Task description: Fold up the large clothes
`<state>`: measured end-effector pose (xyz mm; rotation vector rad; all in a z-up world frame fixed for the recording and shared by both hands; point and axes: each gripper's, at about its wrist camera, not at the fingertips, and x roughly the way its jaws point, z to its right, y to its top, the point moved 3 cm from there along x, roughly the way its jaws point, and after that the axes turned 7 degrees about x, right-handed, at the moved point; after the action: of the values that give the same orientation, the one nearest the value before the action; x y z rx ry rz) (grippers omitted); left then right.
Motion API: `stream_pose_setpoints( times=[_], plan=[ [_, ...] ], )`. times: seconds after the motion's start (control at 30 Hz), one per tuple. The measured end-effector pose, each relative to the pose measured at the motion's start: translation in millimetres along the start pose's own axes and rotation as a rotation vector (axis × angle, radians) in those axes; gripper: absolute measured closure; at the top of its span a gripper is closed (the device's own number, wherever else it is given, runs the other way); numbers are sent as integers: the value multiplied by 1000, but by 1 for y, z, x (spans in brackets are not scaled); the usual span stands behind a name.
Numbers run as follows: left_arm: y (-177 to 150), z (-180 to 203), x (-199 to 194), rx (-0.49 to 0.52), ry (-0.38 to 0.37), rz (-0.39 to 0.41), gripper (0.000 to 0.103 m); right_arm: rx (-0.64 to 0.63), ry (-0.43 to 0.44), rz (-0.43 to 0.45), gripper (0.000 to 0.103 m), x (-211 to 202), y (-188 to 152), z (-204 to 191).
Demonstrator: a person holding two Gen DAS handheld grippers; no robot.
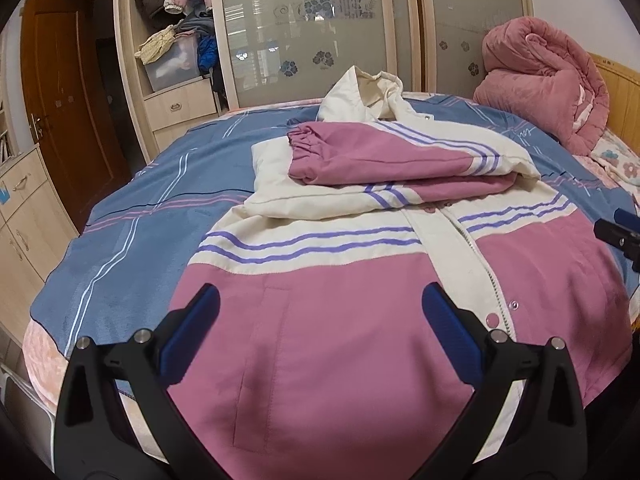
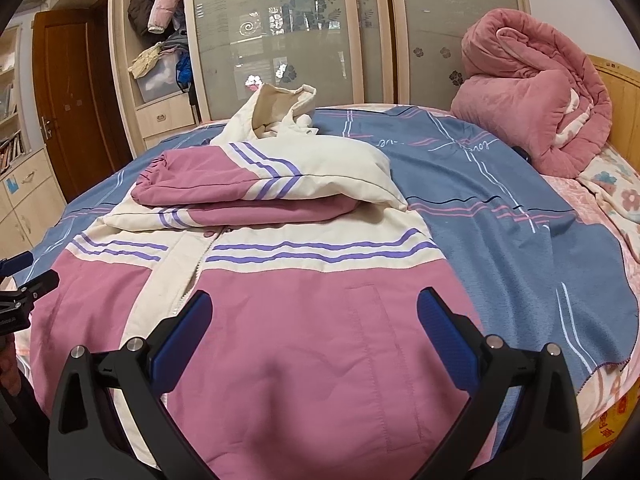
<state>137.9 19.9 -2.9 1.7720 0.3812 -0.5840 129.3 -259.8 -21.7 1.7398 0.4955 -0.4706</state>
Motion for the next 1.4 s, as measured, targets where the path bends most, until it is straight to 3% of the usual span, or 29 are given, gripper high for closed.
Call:
stream_pose_setpoints(
  times=[0.1,0.23,0.3,0.43,0.6,0.73,0.8,0.87,0.97,1.03,1.23,1.4],
  plan=[
    [3,-2,3,-6,0,-2,2,6,17,-1,1,0,-1,-1],
    [16,-5,6,-37,-71,-1,2,30,51,41,1,-3,4,2],
    [35,-7,4,-47,-99,22,2,46,55,43,1,-1,8,3],
    [82,-4,2,12,-79,86,2,46,63,29,1,0,22,-3],
    [134,3,34,67,-93,101,2,-17,85,2,2,8,66,-30],
    [134,-6,73,-37,-133,84,2,-56,105,-22,17,34,113,-47],
    [118,-12,84,-114,-184,92,2,-81,76,-28,17,61,143,-52],
    [104,-13,100,-165,-194,45,2,-68,78,-69,17,90,167,-55],
    [105,-13,106,-159,-214,54,2,21,110,-151,23,155,215,-59],
    [107,-16,104,-150,-194,77,2,41,97,-180,38,198,243,-63],
    [113,-29,112,-142,-182,107,2,123,50,-271,54,311,302,-68],
    [108,-42,130,-151,-181,78,2,193,-6,-299,56,377,335,-59]
  ],
)
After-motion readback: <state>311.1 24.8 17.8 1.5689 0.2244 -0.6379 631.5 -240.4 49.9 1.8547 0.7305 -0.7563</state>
